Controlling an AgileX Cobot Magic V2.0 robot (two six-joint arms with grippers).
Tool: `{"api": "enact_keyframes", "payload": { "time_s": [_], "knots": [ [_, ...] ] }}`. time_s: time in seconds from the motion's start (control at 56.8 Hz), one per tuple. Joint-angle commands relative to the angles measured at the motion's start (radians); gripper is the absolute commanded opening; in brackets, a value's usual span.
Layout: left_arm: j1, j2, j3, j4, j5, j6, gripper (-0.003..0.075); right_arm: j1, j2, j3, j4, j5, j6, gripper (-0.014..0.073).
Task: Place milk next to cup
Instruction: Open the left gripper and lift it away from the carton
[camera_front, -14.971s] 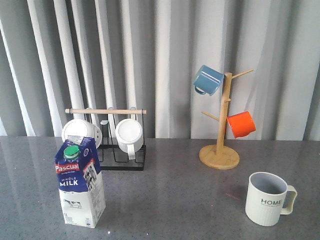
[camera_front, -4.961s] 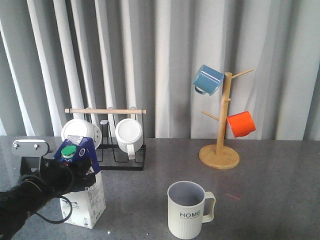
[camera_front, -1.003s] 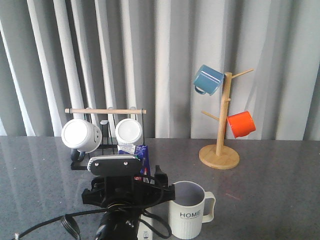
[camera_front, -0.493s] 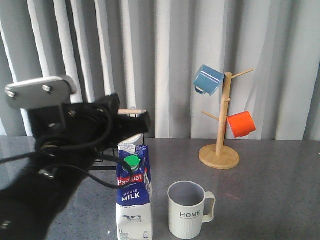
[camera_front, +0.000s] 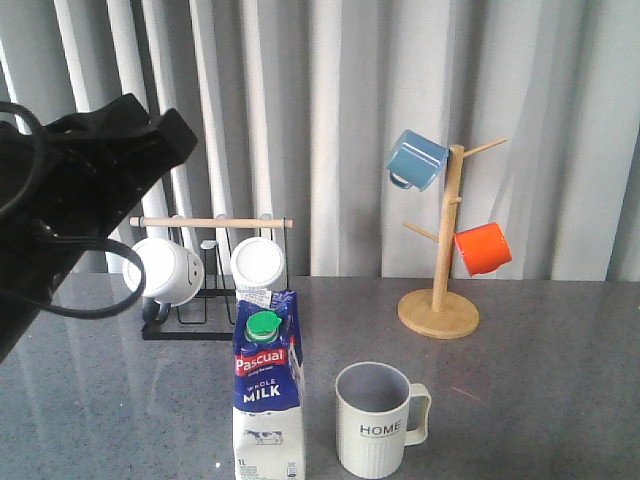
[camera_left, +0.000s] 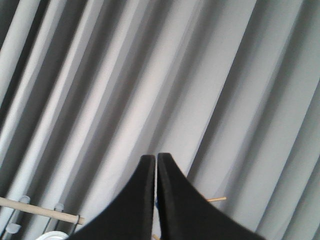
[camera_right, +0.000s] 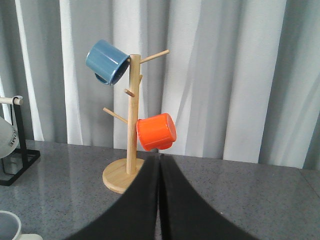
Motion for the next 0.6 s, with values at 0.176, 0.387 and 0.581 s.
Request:
{"api": "enact_keyframes", "payload": {
  "time_s": [0.176, 0.387, 0.581],
  "knots": [
    [0.001, -0.041, 0.06, 0.35, 0.184, -0.187, -0.0006, -0.004, -0.005, -0.033, 0.002, -0.066, -0.004, -0.0008],
    [0.048, -0.103, 0.233, 0.696, 0.318, -0.338, -0.0006, -0.004, -0.005, -0.033, 0.002, -0.067, -0.004, -0.0008],
    [0.222, -0.285, 0.489, 0.859, 0.321, -0.624, -0.0006, -0.004, -0.005, -0.033, 0.002, -0.067, -0.004, -0.0008]
  ]
}}
